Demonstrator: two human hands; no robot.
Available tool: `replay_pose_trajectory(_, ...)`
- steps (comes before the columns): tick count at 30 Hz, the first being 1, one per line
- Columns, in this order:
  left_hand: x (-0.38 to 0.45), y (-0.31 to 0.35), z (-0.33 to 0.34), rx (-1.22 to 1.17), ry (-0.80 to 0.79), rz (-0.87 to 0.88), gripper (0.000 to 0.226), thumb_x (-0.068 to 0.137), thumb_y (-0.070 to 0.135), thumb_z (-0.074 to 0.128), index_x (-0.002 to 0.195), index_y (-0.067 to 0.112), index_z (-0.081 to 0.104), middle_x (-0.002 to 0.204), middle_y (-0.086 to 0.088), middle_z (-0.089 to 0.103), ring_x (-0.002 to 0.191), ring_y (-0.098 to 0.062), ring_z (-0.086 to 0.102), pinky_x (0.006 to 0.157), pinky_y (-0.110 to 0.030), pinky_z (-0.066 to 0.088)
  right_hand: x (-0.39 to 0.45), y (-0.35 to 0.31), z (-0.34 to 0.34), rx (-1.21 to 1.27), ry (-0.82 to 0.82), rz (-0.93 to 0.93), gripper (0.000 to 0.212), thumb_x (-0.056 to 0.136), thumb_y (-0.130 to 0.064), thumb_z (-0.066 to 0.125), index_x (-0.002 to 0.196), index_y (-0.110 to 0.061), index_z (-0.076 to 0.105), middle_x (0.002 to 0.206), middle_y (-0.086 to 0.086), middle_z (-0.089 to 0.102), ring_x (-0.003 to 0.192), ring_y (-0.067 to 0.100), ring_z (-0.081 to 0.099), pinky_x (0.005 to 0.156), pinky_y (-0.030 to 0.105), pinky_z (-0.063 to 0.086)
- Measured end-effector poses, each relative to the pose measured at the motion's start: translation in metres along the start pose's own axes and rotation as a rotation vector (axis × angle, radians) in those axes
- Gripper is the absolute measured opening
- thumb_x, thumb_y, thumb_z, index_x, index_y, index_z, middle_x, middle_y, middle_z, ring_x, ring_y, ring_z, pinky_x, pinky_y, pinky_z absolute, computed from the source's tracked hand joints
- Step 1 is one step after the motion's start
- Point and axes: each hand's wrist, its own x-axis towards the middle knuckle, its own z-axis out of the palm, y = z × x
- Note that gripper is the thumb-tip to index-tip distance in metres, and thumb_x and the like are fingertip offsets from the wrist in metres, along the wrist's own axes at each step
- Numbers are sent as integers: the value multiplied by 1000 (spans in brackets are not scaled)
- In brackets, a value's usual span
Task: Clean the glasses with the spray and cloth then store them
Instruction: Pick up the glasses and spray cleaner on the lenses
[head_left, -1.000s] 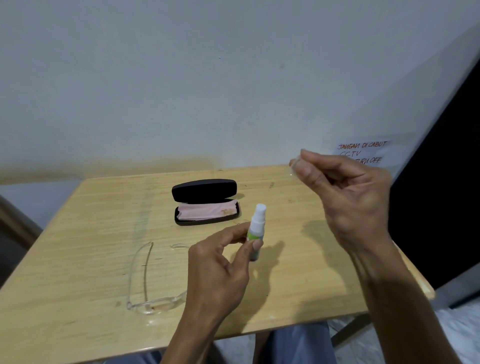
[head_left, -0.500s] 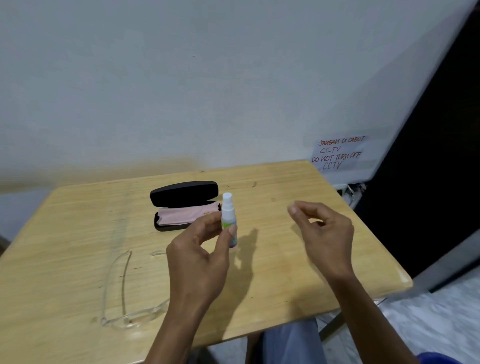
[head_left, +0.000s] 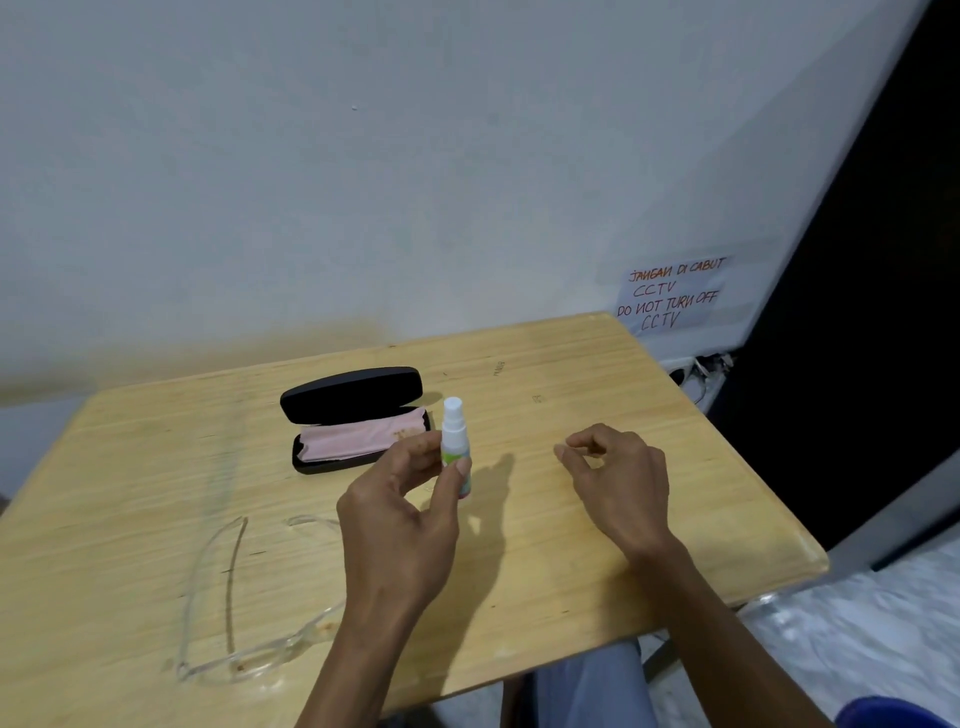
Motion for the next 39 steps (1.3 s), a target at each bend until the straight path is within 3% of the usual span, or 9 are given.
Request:
replay_pose_trajectory(4, 1, 0, 0, -7, -2, -5, 21, 80, 11, 78, 100, 17, 74, 88, 10, 76, 84, 4, 71, 70, -4, 48, -7, -16, -11, 15, 53, -84, 15, 81, -32, 82, 92, -25, 76, 97, -10, 76, 96, 21, 66, 88, 44, 50)
replay_pose_trajectory(8, -1, 6, 2, -26, -7, -12, 20, 78, 11, 79, 95, 21, 74, 84, 14, 75, 78, 5, 71, 66, -6, 50, -28, -66, -35, 388, -5, -113, 25, 81, -39, 80, 105, -32, 77, 97, -17, 75, 91, 7, 68, 81, 20, 51)
replay_pose_trajectory(12, -9, 12, 0, -19, -40, 17, 21, 80, 9, 78, 94, 24, 74, 84, 17, 75, 76, 5, 71, 65, -8, 51, -52, -101, -37, 489, -90, -227, 41, 80, -48, 75, 120, -37, 71, 106, -14, 75, 102, 3, 68, 80, 9, 48)
replay_pose_trajectory(20, -23, 17, -30, 71, -66, 19, 30, 73, 31, 83, 102, 30, 75, 91, 21, 73, 88, 13, 66, 72, -1, 44, -67, -121, -23, 629, -50, -250, 24, 90, -22, 73, 112, -31, 72, 96, -18, 75, 96, 4, 71, 84, 22, 56)
replay_pose_trajectory(24, -27, 6, -80, 316, -29, 110, 27, 75, 33, 82, 100, 25, 77, 89, 16, 72, 68, 15, 59, 69, 4, 36, -74, -127, -19, 758, -118, -164, 22, 95, -21, 65, 113, -33, 68, 107, -10, 73, 96, 9, 74, 82, 36, 63)
replay_pose_trajectory(27, -28, -5, -127, 594, -106, 166, 18, 78, 34, 79, 94, 25, 78, 90, 12, 73, 80, 3, 61, 74, -10, 42, -80, -130, -15, 825, -163, -110, 20, 100, -21, 59, 112, -33, 68, 109, -3, 73, 90, 19, 77, 77, 46, 63)
replay_pose_trajectory(30, -30, -19, -157, 825, -220, 123, 19, 79, 43, 75, 92, 30, 78, 90, 16, 72, 88, -13, 60, 75, -33, 46, -87, -132, -13, 882, -206, -20, 20, 102, -20, 54, 113, -31, 67, 105, -1, 74, 81, 18, 76, 63, 40, 62)
replay_pose_trajectory(34, -37, -31, -164, 904, -309, 107, 21, 79, 48, 72, 94, 34, 78, 90, 18, 65, 86, -10, 51, 78, -32, 34, -98, -133, -9, 889, -239, 65, 21, 105, -25, 49, 112, -30, 68, 104, -3, 74, 69, 9, 68, 45, 32, 51)
replay_pose_trajectory(39, -42, -38, -159, 883, -287, 133, 17, 80, 44, 73, 93, 35, 78, 83, 18, 61, 83, -11, 50, 80, -32, 32, -104, -133, -7, 903, -256, 94, 19, 103, -25, 51, 107, -25, 70, 98, 2, 76, 62, 13, 62, 46, 34, 46)
